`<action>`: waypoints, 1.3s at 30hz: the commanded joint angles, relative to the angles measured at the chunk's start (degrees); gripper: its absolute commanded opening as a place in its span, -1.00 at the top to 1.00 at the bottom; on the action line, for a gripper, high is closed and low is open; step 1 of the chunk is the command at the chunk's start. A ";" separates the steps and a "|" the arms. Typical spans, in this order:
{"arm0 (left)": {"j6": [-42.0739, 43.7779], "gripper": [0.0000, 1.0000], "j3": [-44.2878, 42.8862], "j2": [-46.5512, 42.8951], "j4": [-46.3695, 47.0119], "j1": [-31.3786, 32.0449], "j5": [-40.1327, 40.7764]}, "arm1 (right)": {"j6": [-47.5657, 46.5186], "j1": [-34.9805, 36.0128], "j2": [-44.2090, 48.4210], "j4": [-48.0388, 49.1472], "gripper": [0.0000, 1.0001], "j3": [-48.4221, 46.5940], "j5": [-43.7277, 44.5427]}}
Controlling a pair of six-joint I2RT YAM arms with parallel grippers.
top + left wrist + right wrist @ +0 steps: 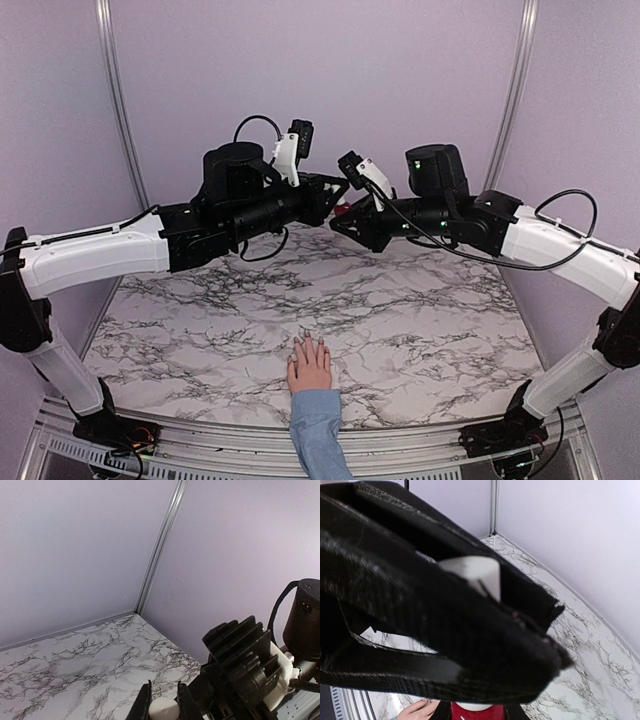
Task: Paint the nails
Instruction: Unscrew the cap of the nail polish bottle.
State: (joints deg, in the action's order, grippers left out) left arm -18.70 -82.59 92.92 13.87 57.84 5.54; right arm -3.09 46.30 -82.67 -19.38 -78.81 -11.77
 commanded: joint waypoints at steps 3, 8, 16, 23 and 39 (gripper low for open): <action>-0.36 1.00 -1.38 -0.82 -5.68 1.04 3.56 | 0.42 -1.82 2.25 2.49 1.00 -0.34 7.32; 0.91 0.42 -0.90 -3.06 -6.64 -0.31 -0.35 | 2.61 -2.85 2.75 3.92 1.00 0.65 2.80; 2.71 -0.34 5.17 -10.31 -2.15 -4.67 -17.56 | 4.60 -5.16 4.78 7.85 1.00 4.03 -9.94; 6.05 -0.41 6.71 -13.40 -2.01 -7.74 -33.88 | 3.21 -5.43 5.95 10.18 1.00 4.64 -27.55; 6.61 -0.23 1.48 -8.61 0.68 -7.29 -47.24 | 7.82 -3.77 2.17 11.33 1.00 1.78 -48.35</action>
State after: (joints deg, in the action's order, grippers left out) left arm -12.36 -78.70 82.78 11.55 49.89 -38.52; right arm 3.29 41.60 -79.64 -9.61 -73.84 -55.57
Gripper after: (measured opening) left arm 0.629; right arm 0.195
